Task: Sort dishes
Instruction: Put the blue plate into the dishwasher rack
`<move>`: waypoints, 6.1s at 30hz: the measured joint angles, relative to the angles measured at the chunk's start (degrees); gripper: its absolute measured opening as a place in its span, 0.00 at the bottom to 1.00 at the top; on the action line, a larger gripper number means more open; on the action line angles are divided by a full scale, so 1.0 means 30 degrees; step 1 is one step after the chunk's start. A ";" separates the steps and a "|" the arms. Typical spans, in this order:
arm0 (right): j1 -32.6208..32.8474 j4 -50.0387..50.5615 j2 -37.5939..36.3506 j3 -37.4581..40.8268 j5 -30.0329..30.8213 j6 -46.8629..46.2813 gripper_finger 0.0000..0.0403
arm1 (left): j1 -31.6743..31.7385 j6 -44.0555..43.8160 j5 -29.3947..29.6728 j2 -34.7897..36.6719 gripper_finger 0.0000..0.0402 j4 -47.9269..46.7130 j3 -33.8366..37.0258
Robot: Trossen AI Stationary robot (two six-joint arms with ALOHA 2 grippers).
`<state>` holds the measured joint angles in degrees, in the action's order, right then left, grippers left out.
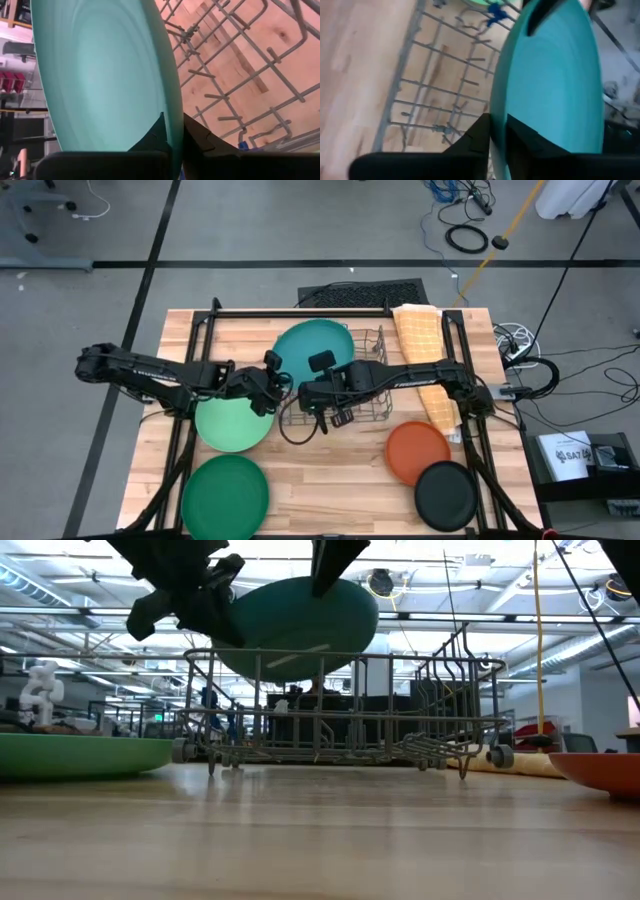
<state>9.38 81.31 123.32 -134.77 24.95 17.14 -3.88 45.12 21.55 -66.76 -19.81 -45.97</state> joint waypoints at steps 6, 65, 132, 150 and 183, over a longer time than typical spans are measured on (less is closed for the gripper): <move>0.0395 0.0618 -0.0703 0.0005 0.2092 -0.1079 0.31 | 0.0000 -0.1178 0.0559 0.0143 0.05 -0.0223 -0.0008; 0.1540 0.2903 -1.0096 0.0012 0.5194 -0.0590 0.01 | -0.1508 -3.0940 0.5222 0.5286 0.05 0.6886 0.3218; 0.1535 0.2903 -1.0081 0.0012 0.4529 0.0829 0.01 | -0.2645 -3.4437 0.6874 -0.0304 0.23 1.0994 0.3219; 0.1535 0.2896 -1.0081 0.0016 0.4072 0.0512 0.01 | -0.2586 -3.1751 0.5312 0.2422 0.72 1.0087 0.3176; 0.1539 0.2903 -0.9898 0.0020 0.3569 -0.0041 0.01 | -0.2484 -2.8215 0.4178 0.7980 0.72 0.2704 0.3168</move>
<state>14.00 90.02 93.63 -134.72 35.66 17.02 -11.33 -39.53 34.08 -42.82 -11.70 -36.47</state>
